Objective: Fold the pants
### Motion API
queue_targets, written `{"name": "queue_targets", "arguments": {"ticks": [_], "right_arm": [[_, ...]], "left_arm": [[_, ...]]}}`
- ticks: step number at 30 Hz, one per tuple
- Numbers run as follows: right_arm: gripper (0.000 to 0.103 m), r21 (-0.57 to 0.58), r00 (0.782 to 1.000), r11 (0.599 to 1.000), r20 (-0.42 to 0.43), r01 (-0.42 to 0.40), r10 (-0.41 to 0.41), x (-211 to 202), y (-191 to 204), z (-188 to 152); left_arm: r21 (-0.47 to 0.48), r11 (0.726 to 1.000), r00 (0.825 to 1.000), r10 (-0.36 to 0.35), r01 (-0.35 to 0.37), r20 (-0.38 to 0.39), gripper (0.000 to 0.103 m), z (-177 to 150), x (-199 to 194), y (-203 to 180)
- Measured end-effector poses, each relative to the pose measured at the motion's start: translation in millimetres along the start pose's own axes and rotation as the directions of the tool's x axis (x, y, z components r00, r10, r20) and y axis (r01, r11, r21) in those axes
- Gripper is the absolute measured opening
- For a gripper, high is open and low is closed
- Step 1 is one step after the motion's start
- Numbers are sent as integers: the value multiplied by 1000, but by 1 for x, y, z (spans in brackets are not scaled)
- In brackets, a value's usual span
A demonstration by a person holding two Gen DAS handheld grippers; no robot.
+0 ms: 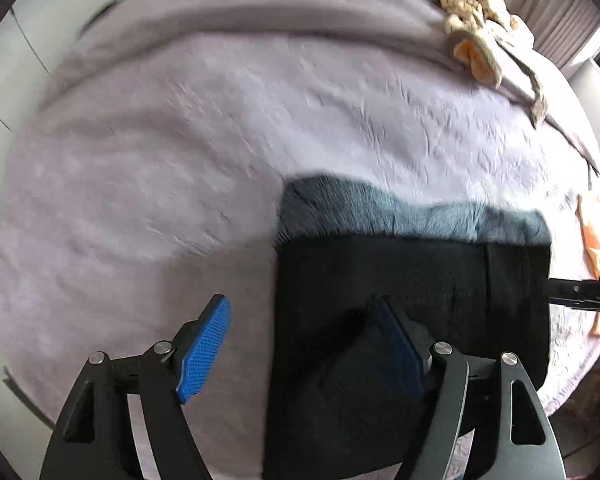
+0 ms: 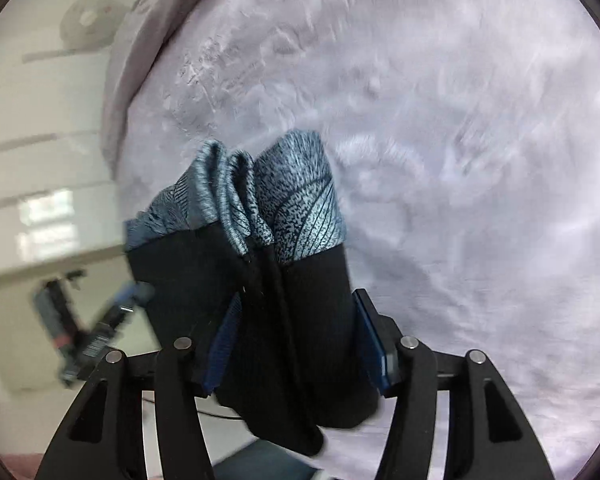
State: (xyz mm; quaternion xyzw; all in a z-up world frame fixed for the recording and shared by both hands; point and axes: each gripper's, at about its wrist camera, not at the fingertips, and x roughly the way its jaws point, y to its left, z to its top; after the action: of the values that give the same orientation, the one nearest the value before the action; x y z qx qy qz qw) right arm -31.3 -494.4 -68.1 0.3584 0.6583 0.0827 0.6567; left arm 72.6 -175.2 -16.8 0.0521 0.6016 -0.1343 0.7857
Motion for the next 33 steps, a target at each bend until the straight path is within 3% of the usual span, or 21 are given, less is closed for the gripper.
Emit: {"name": "queue_targets", "arguments": {"ticks": [2,3,5,9,14,16,18,22,25,26,28,29,31,33], "right_arm": [[57,-42,996,997,67,68,-65,-21,9,-5],[43,-57,993,995,98,77,-71,-29,14,-6],[27,-91,987,994,155,67,-52,-44,30,-6],[27,-154,987,988,162,30,-5,-40,55,-1],[25,-185,996,980,71,74,-62,11,65,-6],[23,-177,994,980,75,92,-80,21,60,-6],[10,-170,993,981,86,96,-82,23,55,-4],[8,-157,993,983,76,100,-89,17,51,-4],[14,-157,989,977,72,141,-131,8,52,-10],[21,-152,987,976,74,156,-146,4,52,-13],[44,-139,983,975,75,175,-166,-4,51,-23],[64,-135,982,974,76,181,-172,-7,50,-26],[69,-132,980,973,81,190,-180,-15,48,-37],[69,-131,979,971,77,200,-191,-18,50,-48]], "left_arm": [[-8,999,998,-45,46,35,77,4,-19,1],[-1,997,996,-71,71,53,77,8,-26,-3],[34,993,991,-115,113,70,77,18,-28,-18],[93,983,986,-163,160,28,77,26,-3,-41],[94,991,995,-95,97,-23,77,20,44,-44],[83,993,996,-75,78,-39,77,20,55,-39],[96,993,997,-62,66,-42,77,19,57,-39],[117,993,999,12,-7,-42,77,16,42,-48],[93,995,997,54,-48,-62,77,5,29,-49],[85,994,996,67,-61,-66,77,1,24,-50],[73,995,995,76,-72,-64,77,-9,13,-50],[66,995,995,79,-75,-64,79,-15,7,-52],[55,995,994,91,-87,-67,101,-26,-1,-54],[44,995,994,96,-93,-60,103,-35,-9,-57]]}}
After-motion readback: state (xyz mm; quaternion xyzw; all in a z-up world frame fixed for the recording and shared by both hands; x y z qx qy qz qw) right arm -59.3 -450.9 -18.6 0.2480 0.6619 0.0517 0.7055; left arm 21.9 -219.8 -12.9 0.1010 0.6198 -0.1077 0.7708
